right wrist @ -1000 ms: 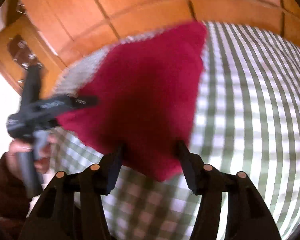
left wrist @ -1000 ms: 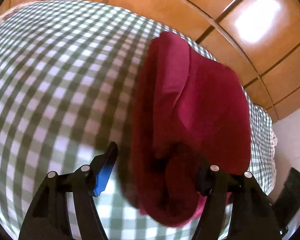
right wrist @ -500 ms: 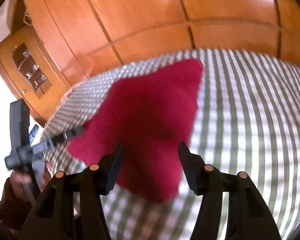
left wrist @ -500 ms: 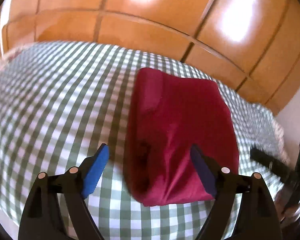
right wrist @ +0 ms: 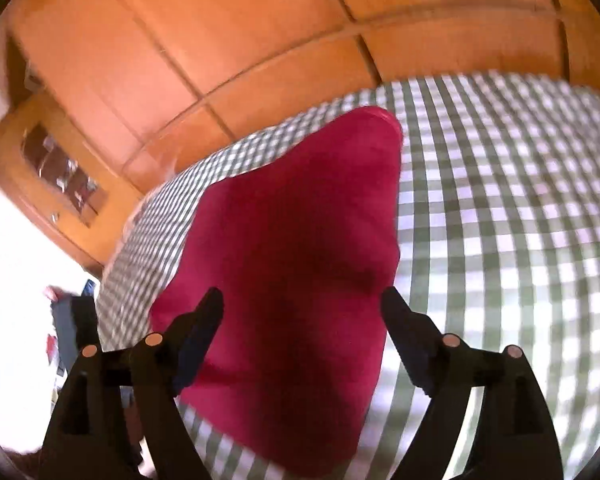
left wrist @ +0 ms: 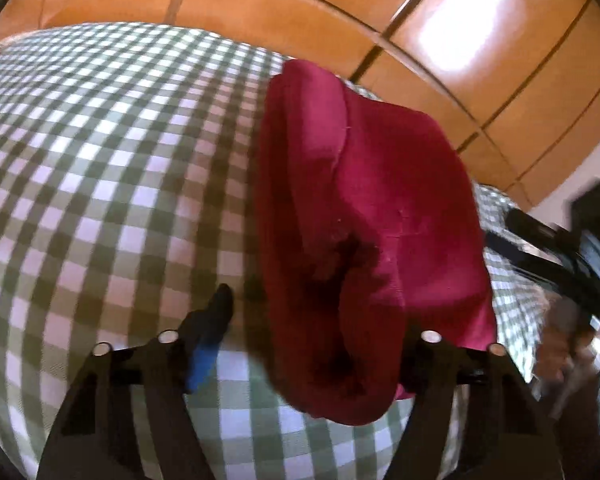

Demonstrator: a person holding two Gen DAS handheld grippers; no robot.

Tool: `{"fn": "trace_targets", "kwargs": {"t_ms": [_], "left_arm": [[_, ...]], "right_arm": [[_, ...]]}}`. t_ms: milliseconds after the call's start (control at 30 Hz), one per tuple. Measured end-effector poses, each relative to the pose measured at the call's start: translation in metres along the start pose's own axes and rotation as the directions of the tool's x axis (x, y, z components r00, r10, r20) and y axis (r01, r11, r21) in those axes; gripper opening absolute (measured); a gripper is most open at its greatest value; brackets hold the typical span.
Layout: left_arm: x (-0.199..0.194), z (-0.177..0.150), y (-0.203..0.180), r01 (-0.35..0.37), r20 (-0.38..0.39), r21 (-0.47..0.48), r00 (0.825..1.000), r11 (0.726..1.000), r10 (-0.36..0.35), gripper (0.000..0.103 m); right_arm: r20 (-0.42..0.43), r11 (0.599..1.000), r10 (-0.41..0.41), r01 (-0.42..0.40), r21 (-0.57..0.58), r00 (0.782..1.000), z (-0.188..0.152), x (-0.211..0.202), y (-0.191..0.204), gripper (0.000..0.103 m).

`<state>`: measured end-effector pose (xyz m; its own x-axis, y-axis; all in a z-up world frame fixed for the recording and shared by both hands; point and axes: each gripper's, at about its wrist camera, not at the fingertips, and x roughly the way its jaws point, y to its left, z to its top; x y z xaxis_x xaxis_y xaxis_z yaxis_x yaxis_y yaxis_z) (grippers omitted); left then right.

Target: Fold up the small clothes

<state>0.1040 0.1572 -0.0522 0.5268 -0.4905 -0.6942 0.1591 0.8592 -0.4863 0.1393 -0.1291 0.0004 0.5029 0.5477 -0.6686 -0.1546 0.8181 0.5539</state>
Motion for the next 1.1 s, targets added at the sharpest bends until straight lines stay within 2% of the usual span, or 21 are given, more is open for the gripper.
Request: {"fn": "trace_targets", "kwargs": {"t_ms": [67,100,167,200,233,267,300,367,500,600,700,800,900,933,1000,1067,1100], "left_arm": [[0.005,0.000,0.001,0.052,-0.004,-0.010,0.999,0.999,-0.052,0.053],[0.005,-0.001,-0.001,0.069,-0.007,-0.014,0.998,0.998,-0.069,0.047],[0.008,-0.003,-0.001,0.113,-0.014,-0.031,0.993,0.993,-0.113,0.040],[0.009,-0.002,0.000,0.137,-0.014,-0.045,0.990,0.990,-0.138,0.035],[0.008,-0.005,0.000,0.162,-0.012,-0.056,0.987,0.985,-0.163,0.033],[0.006,-0.009,-0.001,0.187,-0.009,-0.067,0.982,0.980,-0.188,0.030],[0.005,-0.008,-0.002,0.202,-0.003,-0.072,0.979,0.977,-0.203,0.029],[0.002,-0.007,-0.012,0.229,0.000,-0.059,0.973,0.972,-0.229,0.026],[0.007,0.001,-0.067,0.300,-0.037,0.061,0.954,0.952,-0.298,0.023],[0.026,0.010,-0.112,0.335,-0.079,0.135,0.942,0.933,-0.326,0.023],[0.055,0.020,-0.173,0.378,-0.143,0.222,0.925,0.899,-0.353,0.023],[0.097,0.022,-0.243,0.391,-0.224,0.317,0.916,0.864,-0.333,0.023],[0.138,0.016,-0.288,0.334,-0.279,0.377,0.930,0.864,-0.238,0.026],[0.156,0.010,-0.304,0.288,-0.295,0.405,0.939,0.868,-0.174,0.029],[0.173,0.001,-0.321,0.203,-0.275,0.453,0.958,0.868,-0.081,0.047],[0.168,-0.005,-0.331,0.173,-0.224,0.483,0.972,0.858,-0.071,0.047],[0.163,-0.006,-0.333,0.165,-0.198,0.492,0.977,0.855,-0.075,0.047]], "right_arm": [[-0.059,0.999,-0.015,0.017,0.042,0.998,0.004,0.024,-0.013,0.083],[-0.089,0.998,0.017,-0.012,0.058,0.996,0.006,0.039,-0.018,0.083],[-0.110,0.997,0.042,-0.034,0.071,0.993,0.005,0.050,-0.019,0.074],[-0.105,0.997,0.036,-0.029,0.066,0.994,0.004,0.050,-0.016,0.067],[-0.098,0.998,0.035,-0.028,0.063,0.995,0.003,0.046,-0.013,0.054],[-0.088,0.998,0.037,-0.031,0.060,0.995,0.004,0.042,-0.010,0.049],[-0.065,0.999,0.035,-0.033,0.036,0.997,0.004,0.032,-0.002,0.044],[-0.018,1.000,0.025,-0.025,-0.011,1.000,-0.001,0.011,0.006,0.042],[0.096,0.999,0.027,-0.024,-0.025,0.995,-0.013,-0.057,-0.007,0.041],[0.182,1.000,-0.011,0.008,0.022,0.983,-0.016,-0.105,-0.036,0.041],[0.252,0.992,-0.087,0.061,0.108,0.964,-0.020,-0.151,-0.086,0.041],[0.280,0.971,-0.163,0.105,0.213,0.946,-0.026,-0.184,-0.142,0.041],[0.240,0.931,-0.287,0.212,0.296,0.927,-0.040,-0.202,-0.201,0.045],[0.211,0.914,-0.319,0.241,0.326,0.924,-0.044,-0.204,-0.217,0.050],[0.172,0.891,-0.330,0.247,0.380,0.928,-0.057,-0.203,-0.244,0.060],[0.195,0.878,-0.359,0.259,0.402,0.913,-0.069,-0.216,-0.249,0.073],[0.218,0.871,-0.390,0.282,0.402,0.895,-0.074,-0.227,-0.244,0.075]]}}
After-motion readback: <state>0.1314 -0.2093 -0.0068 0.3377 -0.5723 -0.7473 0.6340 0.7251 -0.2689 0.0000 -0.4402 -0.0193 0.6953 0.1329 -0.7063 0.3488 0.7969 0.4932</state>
